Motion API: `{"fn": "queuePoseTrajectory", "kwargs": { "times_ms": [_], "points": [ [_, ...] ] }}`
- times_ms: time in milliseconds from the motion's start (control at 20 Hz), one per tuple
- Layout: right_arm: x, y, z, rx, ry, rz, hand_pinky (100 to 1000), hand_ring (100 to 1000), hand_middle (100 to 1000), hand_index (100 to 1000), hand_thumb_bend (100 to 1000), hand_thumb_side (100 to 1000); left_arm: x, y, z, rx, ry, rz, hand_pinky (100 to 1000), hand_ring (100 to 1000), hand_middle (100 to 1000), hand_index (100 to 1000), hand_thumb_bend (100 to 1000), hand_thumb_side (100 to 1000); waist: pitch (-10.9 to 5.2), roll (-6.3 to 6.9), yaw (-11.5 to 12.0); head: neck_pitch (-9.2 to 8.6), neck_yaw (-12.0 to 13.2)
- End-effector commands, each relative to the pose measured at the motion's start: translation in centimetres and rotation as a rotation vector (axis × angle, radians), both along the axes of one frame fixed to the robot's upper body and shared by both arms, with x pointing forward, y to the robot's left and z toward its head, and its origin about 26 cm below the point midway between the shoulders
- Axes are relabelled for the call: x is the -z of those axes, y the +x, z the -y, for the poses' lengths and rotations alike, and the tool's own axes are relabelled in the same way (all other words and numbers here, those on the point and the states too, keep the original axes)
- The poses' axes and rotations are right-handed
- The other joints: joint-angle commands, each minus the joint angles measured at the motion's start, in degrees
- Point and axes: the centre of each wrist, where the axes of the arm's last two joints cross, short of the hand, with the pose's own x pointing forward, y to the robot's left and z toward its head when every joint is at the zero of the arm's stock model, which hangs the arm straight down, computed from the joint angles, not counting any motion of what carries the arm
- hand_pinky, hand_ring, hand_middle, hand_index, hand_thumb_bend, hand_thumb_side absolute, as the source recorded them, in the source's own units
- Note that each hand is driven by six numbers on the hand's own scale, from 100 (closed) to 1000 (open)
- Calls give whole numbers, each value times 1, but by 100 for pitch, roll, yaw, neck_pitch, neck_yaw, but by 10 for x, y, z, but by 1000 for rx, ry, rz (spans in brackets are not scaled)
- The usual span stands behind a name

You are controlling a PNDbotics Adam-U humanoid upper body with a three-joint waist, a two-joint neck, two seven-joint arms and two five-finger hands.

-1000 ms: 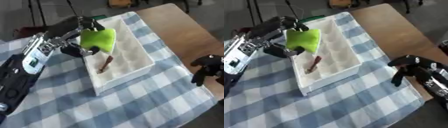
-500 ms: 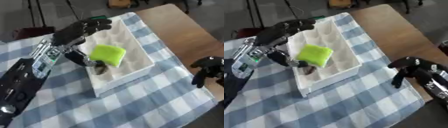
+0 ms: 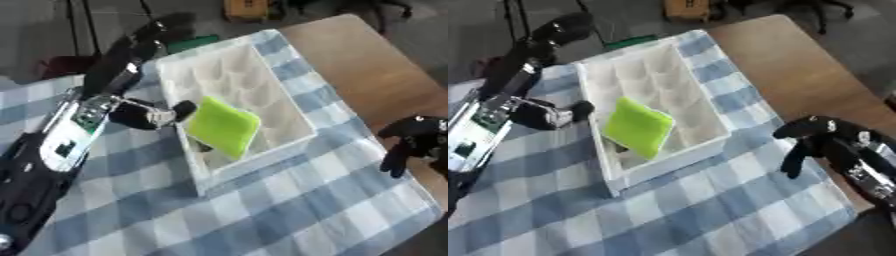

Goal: Pick up objects on the table and place them in the box.

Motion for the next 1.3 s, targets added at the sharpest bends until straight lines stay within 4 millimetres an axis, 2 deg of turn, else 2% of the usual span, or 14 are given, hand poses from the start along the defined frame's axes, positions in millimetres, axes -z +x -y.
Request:
{"fn": "queuePoseTrajectory", "kwargs": {
  "times_ms": [50, 150, 200, 300, 450, 600, 750, 950, 1300],
  "points": [
    [-4, -2, 7, 31, 0, 13, 565, 492, 762, 811, 100, 730, -15, -28, -19, 73, -307, -133, 692, 770, 821, 862, 335, 773, -134, -64, 163, 61, -112],
    [-3, -2, 9, 43, 2, 9, 565, 492, 762, 811, 100, 729, -21, -46, -31, 134, -443, -237, 691, 770, 819, 861, 342, 773, -153, -82, 267, 115, -154],
    [-2, -3, 10, 49, 2, 7, 566, 493, 762, 811, 100, 724, -18, -56, -39, 146, -484, -269, 686, 760, 808, 856, 309, 756, -173, -101, 388, 179, -196],
    [-1, -4, 13, 62, 4, 0, 566, 493, 761, 811, 100, 723, -9, -83, -57, 154, -526, -298, 683, 755, 802, 853, 279, 776, -217, -129, 607, 308, -250],
    [-1, -4, 15, 75, 8, -4, 566, 493, 761, 811, 100, 721, 13, -100, -71, 141, -511, -343, 673, 739, 789, 846, 252, 795, -236, -130, 777, 407, -247],
    [0, -4, 16, 83, 11, -11, 565, 493, 761, 811, 100, 726, 42, -109, -73, 107, -519, -454, 656, 719, 774, 840, 275, 875, -239, -134, 892, 458, -237],
    [1, -5, 17, 90, 10, -12, 565, 493, 761, 810, 100, 720, 60, -114, -69, 99, -524, -539, 656, 720, 774, 838, 290, 888, -243, -186, 1020, 502, -217],
    [2, -5, 18, 92, 10, -17, 565, 493, 761, 810, 100, 719, 69, -117, -67, 126, -513, -583, 653, 716, 770, 836, 293, 894, -293, -184, 1122, 513, -144],
    [3, -6, 19, 90, 3, -26, 565, 493, 761, 810, 100, 718, 70, -117, -66, 174, -516, -608, 651, 712, 764, 834, 305, 891, -329, -186, 1162, 518, -129]
  ]
}}
